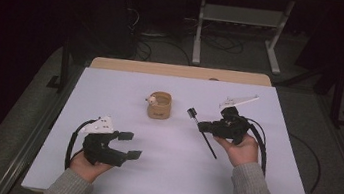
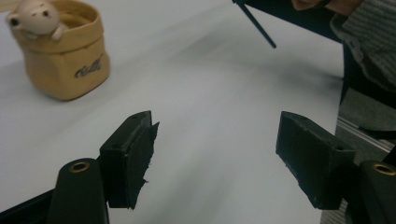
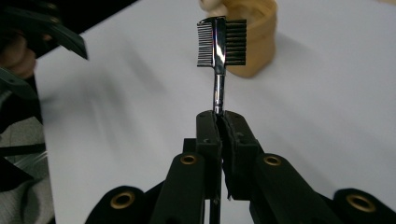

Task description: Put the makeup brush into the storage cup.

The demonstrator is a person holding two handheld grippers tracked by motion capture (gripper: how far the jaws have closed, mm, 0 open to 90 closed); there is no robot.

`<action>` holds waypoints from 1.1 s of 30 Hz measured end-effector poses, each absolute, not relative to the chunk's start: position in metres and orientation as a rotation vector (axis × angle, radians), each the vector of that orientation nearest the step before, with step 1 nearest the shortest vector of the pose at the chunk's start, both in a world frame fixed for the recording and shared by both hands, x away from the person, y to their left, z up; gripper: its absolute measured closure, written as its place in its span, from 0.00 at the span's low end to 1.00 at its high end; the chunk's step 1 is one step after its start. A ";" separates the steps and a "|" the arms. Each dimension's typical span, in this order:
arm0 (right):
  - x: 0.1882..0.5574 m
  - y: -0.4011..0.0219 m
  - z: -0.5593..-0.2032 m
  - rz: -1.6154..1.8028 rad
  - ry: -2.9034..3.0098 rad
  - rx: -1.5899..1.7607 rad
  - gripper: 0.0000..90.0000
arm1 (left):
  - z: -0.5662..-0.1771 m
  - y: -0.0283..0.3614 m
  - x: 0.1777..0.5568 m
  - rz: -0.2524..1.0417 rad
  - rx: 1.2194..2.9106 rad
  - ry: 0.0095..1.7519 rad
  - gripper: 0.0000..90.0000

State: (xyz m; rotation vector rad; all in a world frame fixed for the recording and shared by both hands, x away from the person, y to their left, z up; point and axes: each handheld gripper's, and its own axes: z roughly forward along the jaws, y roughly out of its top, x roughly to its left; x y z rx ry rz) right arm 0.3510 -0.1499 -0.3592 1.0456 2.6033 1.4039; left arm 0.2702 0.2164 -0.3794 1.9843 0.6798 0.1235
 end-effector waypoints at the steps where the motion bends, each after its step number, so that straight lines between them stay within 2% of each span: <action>1: 0.349 -0.147 -0.358 1.431 2.595 1.022 0.94 | -0.378 0.214 0.271 0.119 1.980 0.671 0.32; 12: 0.331 -0.115 -0.356 1.643 2.580 0.852 0.94 | -0.375 0.190 0.277 0.073 1.982 0.629 0.36; 22: 0.326 -0.082 -0.353 1.781 2.525 0.743 0.94 | -0.376 0.183 0.279 0.016 1.963 0.602 0.44; 27: 0.323 -0.066 -0.355 1.818 2.500 0.716 0.94 | -0.377 0.179 0.280 -0.002 1.969 0.595 0.50; 33: 0.318 -0.058 -0.356 1.861 2.455 0.685 0.94 | -0.378 0.176 0.282 -0.002 1.958 0.598 0.63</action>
